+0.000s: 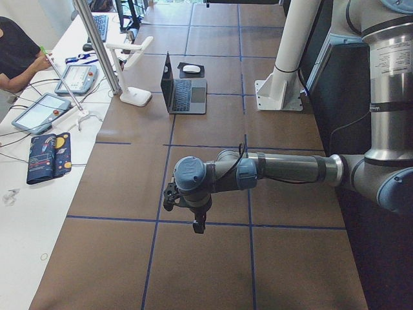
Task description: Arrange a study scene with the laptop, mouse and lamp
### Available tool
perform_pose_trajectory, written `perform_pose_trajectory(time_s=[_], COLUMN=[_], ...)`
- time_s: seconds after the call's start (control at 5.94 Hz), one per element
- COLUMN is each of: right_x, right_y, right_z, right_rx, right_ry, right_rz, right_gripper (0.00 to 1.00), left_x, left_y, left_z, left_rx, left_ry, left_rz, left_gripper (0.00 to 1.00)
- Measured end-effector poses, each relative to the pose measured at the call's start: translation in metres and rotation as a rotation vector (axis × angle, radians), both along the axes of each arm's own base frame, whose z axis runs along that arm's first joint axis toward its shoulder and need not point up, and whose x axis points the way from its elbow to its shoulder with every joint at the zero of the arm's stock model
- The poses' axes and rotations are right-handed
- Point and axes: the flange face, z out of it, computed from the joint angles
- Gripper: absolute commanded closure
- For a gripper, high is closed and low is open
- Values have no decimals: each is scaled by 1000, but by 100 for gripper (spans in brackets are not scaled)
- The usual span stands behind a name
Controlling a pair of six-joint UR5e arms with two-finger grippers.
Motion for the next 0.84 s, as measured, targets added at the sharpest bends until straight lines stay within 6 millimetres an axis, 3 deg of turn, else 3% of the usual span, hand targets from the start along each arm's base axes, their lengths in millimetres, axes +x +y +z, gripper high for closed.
perform_pose_trajectory(time_s=[0.34,0.84], right_x=[-1,-3], right_y=[-2,-2], right_z=[-1,-1], right_rx=[-6,-12], right_ry=[-12,-31], right_rz=[0,-1], right_gripper=[0,0], left_x=[0,0], left_y=[2,7], left_z=[-9,-4], left_rx=[19,6], left_ry=[-6,-7], left_rz=[-1,1], left_gripper=[0,0])
